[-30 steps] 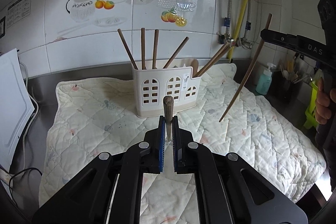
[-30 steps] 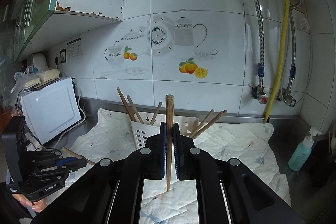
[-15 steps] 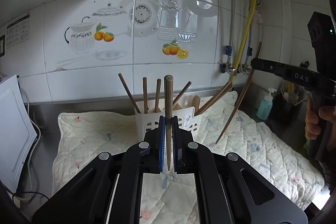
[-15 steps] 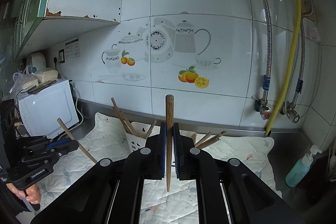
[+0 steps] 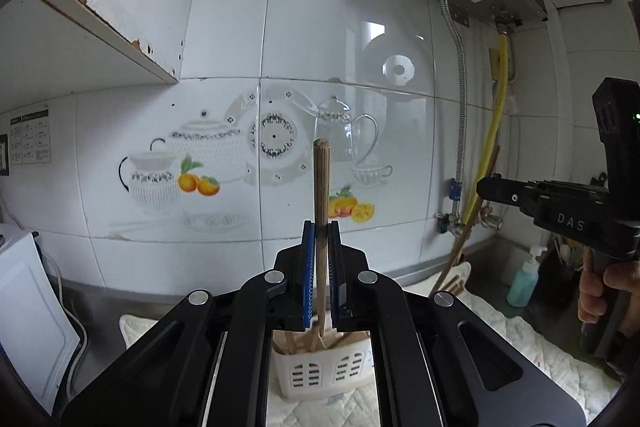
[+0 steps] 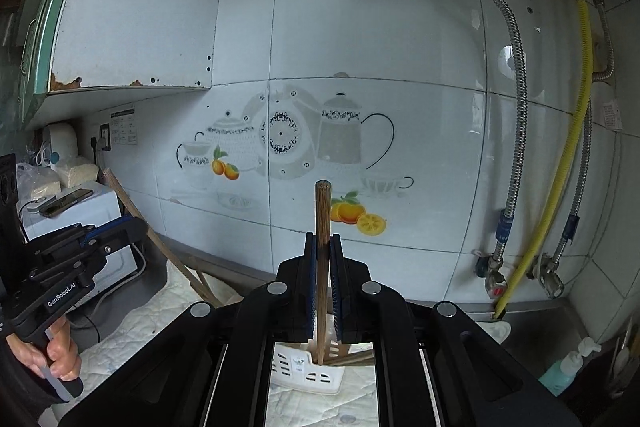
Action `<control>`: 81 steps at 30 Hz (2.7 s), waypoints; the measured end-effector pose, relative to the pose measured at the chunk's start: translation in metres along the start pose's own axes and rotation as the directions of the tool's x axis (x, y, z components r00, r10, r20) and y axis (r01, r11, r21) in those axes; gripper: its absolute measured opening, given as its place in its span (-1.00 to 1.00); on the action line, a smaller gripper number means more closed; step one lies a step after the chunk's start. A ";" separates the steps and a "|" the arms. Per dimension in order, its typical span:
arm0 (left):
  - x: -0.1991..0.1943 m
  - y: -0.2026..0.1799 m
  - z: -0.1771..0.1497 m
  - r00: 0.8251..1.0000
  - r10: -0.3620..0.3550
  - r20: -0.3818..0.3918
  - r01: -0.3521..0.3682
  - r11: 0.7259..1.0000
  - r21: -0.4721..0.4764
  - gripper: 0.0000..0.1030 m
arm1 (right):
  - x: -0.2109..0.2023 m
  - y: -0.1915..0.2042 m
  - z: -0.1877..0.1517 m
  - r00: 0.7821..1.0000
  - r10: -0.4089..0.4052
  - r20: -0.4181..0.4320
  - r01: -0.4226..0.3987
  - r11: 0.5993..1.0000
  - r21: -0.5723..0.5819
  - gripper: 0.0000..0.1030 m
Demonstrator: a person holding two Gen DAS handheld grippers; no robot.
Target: Organize utensils
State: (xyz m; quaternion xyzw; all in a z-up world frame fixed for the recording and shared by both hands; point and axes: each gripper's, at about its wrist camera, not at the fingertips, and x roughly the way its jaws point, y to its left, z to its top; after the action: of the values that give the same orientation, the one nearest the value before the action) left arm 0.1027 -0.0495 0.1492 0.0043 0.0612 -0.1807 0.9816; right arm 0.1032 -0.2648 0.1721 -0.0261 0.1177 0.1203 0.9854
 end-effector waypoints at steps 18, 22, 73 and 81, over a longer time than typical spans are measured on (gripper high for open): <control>0.066 0.027 -0.032 0.989 0.050 -0.141 -0.054 0.998 -0.023 -0.90 | 0.074 -0.005 -0.044 0.995 -0.014 -0.094 0.014 1.000 -0.001 -0.87; 0.068 0.029 -0.037 0.986 0.045 -0.163 -0.049 0.999 -0.023 -0.90 | 0.081 -0.006 -0.053 0.992 -0.011 -0.124 0.012 1.000 0.004 -0.85; -0.077 0.033 -0.132 0.953 0.100 -0.285 -0.140 0.982 -0.124 0.91 | -0.080 0.053 -0.183 0.980 -0.101 -0.174 0.115 0.991 0.074 0.84; -0.086 0.031 -0.144 0.941 0.121 -0.316 -0.165 0.980 -0.115 0.91 | -0.090 0.046 -0.191 0.980 -0.089 -0.176 0.115 0.983 0.146 0.85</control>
State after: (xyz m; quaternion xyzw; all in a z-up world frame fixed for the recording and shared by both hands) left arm 0.0172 0.0139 0.0165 -0.0320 0.2251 -0.1010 0.9686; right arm -0.0365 -0.2558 0.0069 0.0346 0.2082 0.0574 0.9758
